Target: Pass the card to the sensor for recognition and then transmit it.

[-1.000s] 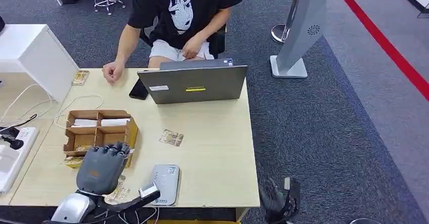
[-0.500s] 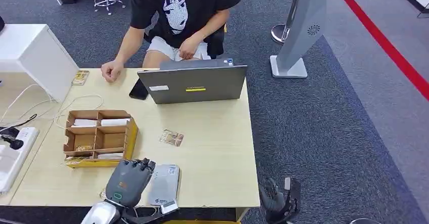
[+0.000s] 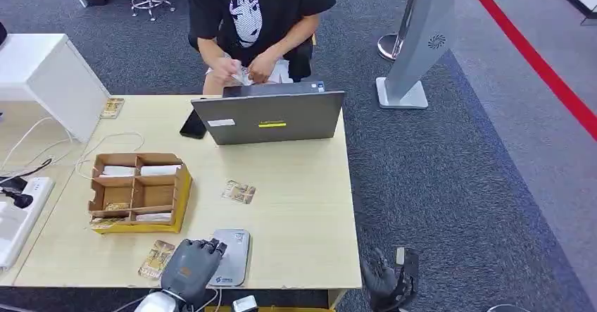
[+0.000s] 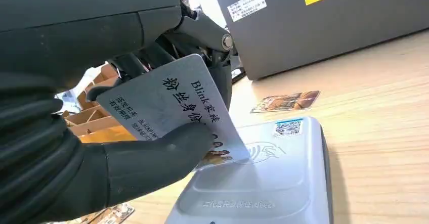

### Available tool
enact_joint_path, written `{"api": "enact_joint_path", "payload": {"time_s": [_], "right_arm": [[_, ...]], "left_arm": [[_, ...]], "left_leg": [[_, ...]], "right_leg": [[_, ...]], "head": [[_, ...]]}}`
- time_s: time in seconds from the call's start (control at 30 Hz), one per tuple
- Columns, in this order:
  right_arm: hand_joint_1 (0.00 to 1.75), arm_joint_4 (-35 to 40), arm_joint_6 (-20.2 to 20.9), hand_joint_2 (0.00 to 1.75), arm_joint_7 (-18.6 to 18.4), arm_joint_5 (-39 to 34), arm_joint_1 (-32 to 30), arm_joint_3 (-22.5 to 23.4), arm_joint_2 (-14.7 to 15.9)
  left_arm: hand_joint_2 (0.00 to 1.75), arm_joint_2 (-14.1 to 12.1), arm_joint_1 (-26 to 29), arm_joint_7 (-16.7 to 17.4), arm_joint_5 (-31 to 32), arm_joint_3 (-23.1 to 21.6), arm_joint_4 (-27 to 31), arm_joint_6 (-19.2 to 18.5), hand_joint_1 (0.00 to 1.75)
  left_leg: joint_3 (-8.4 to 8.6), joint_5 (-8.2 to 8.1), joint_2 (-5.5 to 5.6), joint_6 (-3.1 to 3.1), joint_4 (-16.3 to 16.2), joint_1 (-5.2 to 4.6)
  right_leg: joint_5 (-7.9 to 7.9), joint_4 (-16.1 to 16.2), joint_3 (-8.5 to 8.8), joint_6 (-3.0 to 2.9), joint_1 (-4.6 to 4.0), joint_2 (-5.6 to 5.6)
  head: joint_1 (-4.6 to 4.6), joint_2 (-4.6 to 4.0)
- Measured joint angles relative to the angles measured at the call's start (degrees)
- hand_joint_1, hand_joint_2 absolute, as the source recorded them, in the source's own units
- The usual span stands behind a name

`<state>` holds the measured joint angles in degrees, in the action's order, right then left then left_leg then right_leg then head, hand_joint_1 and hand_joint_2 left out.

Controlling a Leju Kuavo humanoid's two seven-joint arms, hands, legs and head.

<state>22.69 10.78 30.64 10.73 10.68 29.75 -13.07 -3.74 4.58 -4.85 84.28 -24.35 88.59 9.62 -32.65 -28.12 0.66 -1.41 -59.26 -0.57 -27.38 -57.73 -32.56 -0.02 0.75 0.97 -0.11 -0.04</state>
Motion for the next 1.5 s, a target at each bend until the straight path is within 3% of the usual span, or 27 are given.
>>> {"api": "enact_joint_path", "payload": {"time_s": [0.3,0.47,0.63,0.97,1.5], "right_arm": [[0.0,0.0,0.0,1.75,0.0,0.1,-0.1,-0.3,0.0],[0.0,0.0,0.0,1.75,-0.1,0.7,-0.1,-0.4,0.0],[0.0,0.0,0.0,1.75,-0.4,1.0,0.0,-1.3,0.0],[0.0,-0.2,0.1,1.75,-1.0,1.5,0.3,-2.8,0.0],[0.0,-0.5,0.5,1.75,-1.1,1.3,0.6,-3.6,0.0]], "left_arm": [[1.75,-2.1,-1.0,2.3,1.4,1.2,2.5,-0.1,1.75],[1.75,-3.4,-4.8,2.1,-0.8,7.8,8.6,-2.9,1.75],[1.75,-5.1,-9.2,2.1,-1.3,13.7,11.2,-5.0,1.75],[1.75,-9.4,-16.6,2.5,-1.1,22.3,8.6,-9.2,1.75],[1.75,-10.5,-19.9,2.4,0.7,23.3,2.8,-9.6,1.75]], "left_leg": [[0.0,0.03,0.0,0.03,0.0,0.01],[0.0,0.1,0.0,0.07,0.0,0.03],[0.0,0.15,0.01,0.15,0.0,0.06],[0.0,0.18,-0.01,0.14,0.0,0.08],[0.0,0.18,-0.05,0.15,0.0,0.09]], "right_leg": [[0.01,0.0,0.0,0.0,0.0,-0.01],[0.07,-0.1,0.0,-0.03,0.0,-0.02],[0.09,-0.1,0.0,-0.05,-0.01,-0.03],[0.11,-0.1,-0.01,-0.08,-0.01,0.01],[0.13,-0.1,-0.06,-0.1,-0.02,0.11]], "head": [[0.02,0.0],[0.0,0.0],[0.0,0.0],[0.02,0.0],[0.02,0.0]]}}
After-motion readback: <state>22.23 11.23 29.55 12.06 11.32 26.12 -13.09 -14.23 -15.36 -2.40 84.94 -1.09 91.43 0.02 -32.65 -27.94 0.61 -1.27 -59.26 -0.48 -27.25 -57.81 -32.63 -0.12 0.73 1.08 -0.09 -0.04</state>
